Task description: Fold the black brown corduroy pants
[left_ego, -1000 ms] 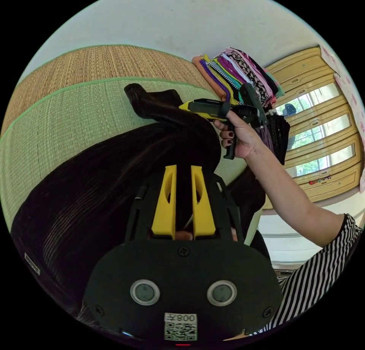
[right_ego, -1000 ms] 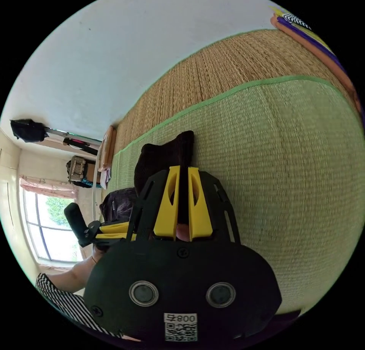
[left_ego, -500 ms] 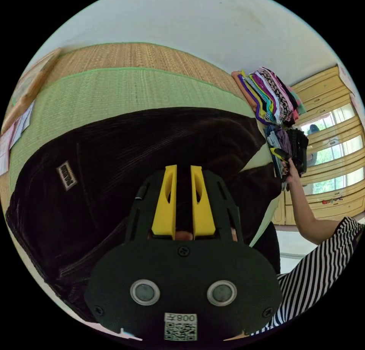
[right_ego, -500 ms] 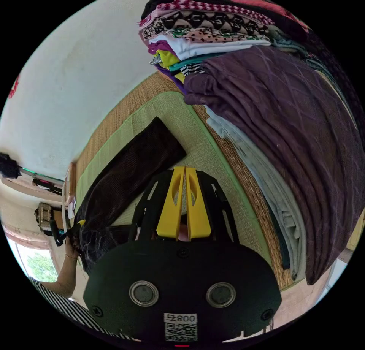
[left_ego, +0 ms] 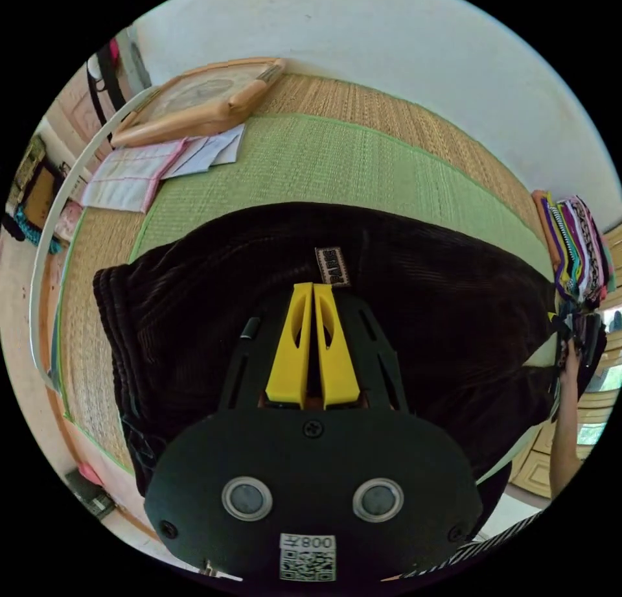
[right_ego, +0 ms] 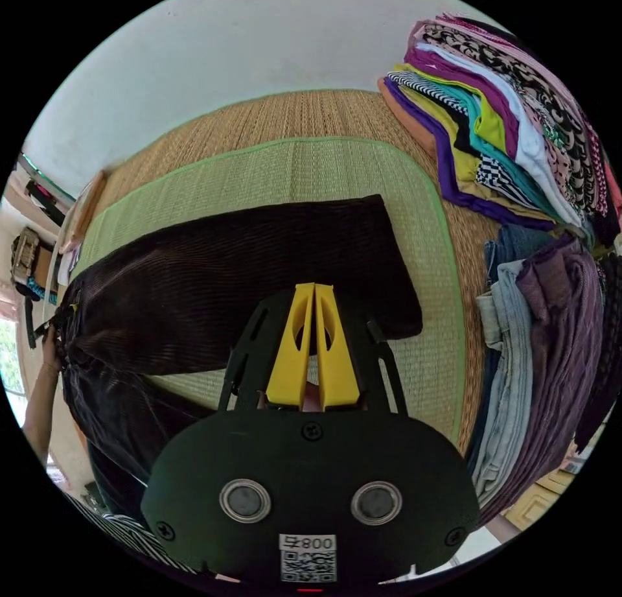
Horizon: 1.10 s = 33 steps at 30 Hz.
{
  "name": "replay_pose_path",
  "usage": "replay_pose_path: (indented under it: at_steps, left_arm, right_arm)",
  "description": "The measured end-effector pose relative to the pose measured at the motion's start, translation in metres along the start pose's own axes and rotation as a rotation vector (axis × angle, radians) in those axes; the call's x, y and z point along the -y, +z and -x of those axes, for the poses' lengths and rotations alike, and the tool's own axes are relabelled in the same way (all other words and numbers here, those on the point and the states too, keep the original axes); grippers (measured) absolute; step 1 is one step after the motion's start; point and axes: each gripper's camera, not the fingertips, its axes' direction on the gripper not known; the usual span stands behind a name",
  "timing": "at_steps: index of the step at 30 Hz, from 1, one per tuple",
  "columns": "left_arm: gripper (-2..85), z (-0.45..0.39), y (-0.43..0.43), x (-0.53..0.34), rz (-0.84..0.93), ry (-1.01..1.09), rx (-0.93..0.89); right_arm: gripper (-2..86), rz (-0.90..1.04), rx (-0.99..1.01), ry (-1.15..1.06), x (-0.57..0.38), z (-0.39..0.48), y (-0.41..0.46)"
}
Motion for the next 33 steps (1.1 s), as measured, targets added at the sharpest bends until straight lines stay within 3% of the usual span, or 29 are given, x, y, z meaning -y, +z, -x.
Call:
replay_pose_path:
  at_steps: [5, 9, 15, 22, 29, 33]
  left_arm:
    - [0.1, 0.006, 0.002, 0.009, 0.001, 0.022, 0.016]
    - [0.1, 0.022, -0.008, -0.01, -0.022, 0.039, -0.02]
    - [0.2, 0.068, -0.034, -0.092, -0.023, 0.028, -0.054]
    - [1.1, 0.131, -0.05, -0.189, 0.072, -0.104, -0.122]
    - [3.9, 0.173, -0.045, -0.255, 0.137, -0.229, -0.242]
    - [1.3, 0.183, -0.039, -0.259, 0.165, -0.209, -0.231]
  right_arm:
    - [0.1, -0.013, 0.103, 0.053, -0.009, 0.003, 0.014]
    - [0.1, 0.0, 0.072, 0.065, -0.014, 0.018, 0.019]
    - [0.2, -0.024, 0.133, -0.091, -0.055, 0.073, 0.008]
    - [0.4, 0.114, 0.291, -0.258, -0.146, 0.164, 0.015]
    - [0.7, 0.223, 0.11, -0.454, -0.225, 0.241, 0.031]
    - [0.3, 0.272, 0.099, -0.427, -0.238, 0.25, 0.043]
